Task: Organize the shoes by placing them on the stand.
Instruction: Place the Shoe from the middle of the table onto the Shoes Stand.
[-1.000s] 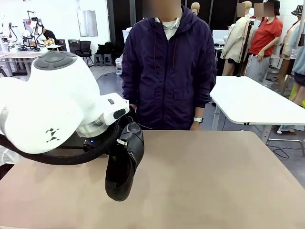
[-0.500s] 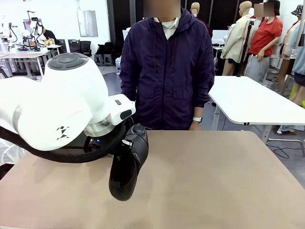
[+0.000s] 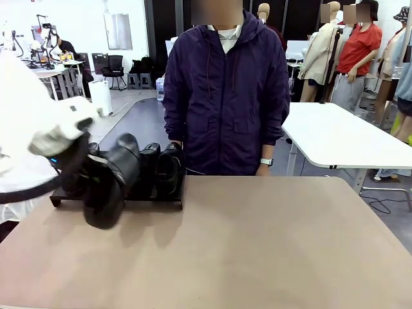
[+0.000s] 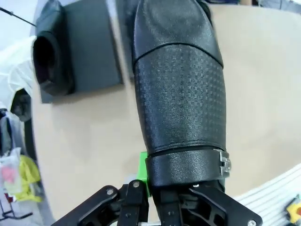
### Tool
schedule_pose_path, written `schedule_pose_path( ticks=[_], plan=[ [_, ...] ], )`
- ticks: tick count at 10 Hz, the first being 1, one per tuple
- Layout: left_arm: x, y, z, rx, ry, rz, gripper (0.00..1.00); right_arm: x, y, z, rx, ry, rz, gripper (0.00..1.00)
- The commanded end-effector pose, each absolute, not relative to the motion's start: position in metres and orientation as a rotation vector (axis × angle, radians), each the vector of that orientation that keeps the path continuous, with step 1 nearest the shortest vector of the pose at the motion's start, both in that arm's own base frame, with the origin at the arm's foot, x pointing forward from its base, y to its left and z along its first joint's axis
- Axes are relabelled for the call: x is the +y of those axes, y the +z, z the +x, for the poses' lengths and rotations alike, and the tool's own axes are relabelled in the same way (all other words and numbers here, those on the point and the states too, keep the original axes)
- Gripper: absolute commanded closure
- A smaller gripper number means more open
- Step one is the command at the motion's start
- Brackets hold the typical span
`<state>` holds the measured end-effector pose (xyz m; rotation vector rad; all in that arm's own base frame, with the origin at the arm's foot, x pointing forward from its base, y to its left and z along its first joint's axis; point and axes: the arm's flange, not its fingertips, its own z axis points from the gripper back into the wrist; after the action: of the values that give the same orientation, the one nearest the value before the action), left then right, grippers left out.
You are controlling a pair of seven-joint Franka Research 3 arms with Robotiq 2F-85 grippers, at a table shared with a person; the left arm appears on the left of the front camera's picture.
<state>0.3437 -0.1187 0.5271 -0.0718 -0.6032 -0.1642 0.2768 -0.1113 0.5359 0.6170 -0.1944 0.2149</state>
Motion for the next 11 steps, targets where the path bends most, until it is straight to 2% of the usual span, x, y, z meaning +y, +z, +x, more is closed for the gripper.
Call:
schedule_pose_path(
  ticks=[1,4,6,7,8,11],
  plan=[
    [-0.073,0.501,0.357,-0.636,-0.228,-0.085,1.0,-0.113,0.54,0.278,-0.2,0.232,0.624,0.0],
    [-0.037,0.486,0.396,-0.641,-0.129,-0.079,1.0,-0.113,0.54,0.278,-0.2,0.232,0.624,0.0],
    [-0.025,0.471,0.426,-0.779,-0.028,-0.096,1.0,-0.113,0.54,0.278,-0.2,0.232,0.624,0.0],
    [-0.019,0.472,0.43,-0.785,0.063,-0.157,1.0,-0.113,0.54,0.278,-0.2,0.232,0.624,0.0],
    [-0.025,0.477,0.412,-0.678,-0.078,-0.072,1.0,-0.113,0.54,0.278,-0.2,0.232,0.624,0.0],
    [-0.025,0.477,0.412,-0.678,-0.078,-0.072,1.0,-0.113,0.54,0.278,-0.2,0.232,0.624,0.0]
  ],
)
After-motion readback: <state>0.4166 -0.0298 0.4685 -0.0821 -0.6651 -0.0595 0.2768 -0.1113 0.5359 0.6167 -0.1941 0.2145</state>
